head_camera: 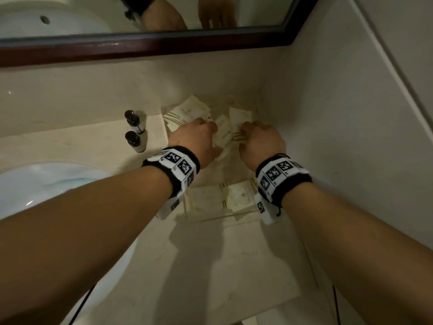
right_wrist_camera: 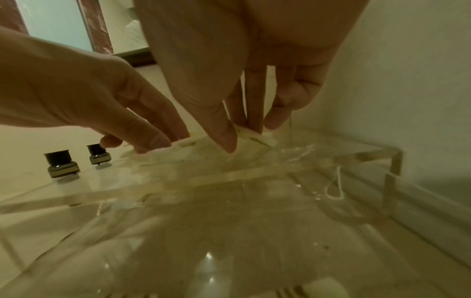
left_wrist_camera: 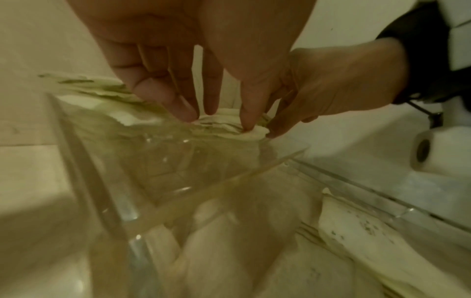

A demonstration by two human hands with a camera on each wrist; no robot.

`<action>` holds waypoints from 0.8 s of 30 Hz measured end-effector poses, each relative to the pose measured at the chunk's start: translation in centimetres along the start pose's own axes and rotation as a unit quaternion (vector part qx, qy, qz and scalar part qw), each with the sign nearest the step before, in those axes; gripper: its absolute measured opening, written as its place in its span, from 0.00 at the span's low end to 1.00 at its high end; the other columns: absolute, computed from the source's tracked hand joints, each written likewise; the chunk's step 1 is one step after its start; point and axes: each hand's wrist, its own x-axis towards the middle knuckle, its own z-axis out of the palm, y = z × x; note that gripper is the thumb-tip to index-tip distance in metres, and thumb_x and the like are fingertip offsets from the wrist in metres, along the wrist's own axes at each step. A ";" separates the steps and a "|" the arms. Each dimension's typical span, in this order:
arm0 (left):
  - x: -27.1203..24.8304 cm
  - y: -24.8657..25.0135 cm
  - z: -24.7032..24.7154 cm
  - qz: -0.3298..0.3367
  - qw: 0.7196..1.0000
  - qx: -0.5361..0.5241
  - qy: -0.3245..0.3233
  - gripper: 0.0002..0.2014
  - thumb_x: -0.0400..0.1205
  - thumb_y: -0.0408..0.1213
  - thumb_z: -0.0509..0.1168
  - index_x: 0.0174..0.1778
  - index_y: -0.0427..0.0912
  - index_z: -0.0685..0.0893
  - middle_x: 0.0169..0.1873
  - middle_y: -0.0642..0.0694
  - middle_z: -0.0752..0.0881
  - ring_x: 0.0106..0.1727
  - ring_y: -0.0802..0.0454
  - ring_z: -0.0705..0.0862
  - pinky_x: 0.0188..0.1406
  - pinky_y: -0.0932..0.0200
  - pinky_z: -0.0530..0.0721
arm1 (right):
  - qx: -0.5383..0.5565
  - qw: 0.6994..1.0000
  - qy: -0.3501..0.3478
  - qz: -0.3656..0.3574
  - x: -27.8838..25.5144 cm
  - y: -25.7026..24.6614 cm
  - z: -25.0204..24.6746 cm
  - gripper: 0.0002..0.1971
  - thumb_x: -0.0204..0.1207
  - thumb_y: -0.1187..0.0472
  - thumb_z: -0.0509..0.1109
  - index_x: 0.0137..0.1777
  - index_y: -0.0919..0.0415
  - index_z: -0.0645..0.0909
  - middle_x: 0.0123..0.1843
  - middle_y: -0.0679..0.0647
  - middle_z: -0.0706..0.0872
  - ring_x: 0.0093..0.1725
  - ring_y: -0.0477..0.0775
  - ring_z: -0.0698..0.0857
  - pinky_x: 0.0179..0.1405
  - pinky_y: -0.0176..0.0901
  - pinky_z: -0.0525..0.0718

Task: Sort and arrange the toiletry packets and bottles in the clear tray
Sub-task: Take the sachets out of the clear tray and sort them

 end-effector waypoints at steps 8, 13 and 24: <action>0.8 0.2 -0.1 0.006 0.999 0.042 0.008 0.23 0.74 0.54 0.67 0.65 0.54 0.82 0.58 0.46 0.85 0.57 0.40 0.84 0.51 0.49 0.85 | 0.041 0.999 -0.012 0.023 0.7 0.8 -0.2 0.17 0.80 0.56 0.63 0.67 0.49 0.82 0.61 0.54 0.86 0.58 0.61 0.83 0.49 0.44 0.78; 0.3 0.4 -0.1 0.033 0.996 0.082 0.023 0.24 0.74 0.57 0.68 0.65 0.54 0.81 0.56 0.48 0.85 0.55 0.42 0.85 0.46 0.50 0.82 | 0.053 0.998 -0.034 0.025 0.8 0.8 0.1 0.18 0.79 0.56 0.64 0.69 0.49 0.81 0.62 0.56 0.85 0.57 0.61 0.84 0.46 0.41 0.75; -0.8 0.9 0.5 0.065 0.984 0.149 0.067 0.13 0.77 0.39 0.65 0.58 0.47 0.81 0.49 0.44 0.86 0.50 0.41 0.84 0.38 0.54 0.72 | 0.041 0.999 -0.024 0.025 -0.6 0.3 -0.2 0.18 0.77 0.65 0.63 0.62 0.53 0.86 0.55 0.58 0.88 0.52 0.62 0.86 0.47 0.44 0.83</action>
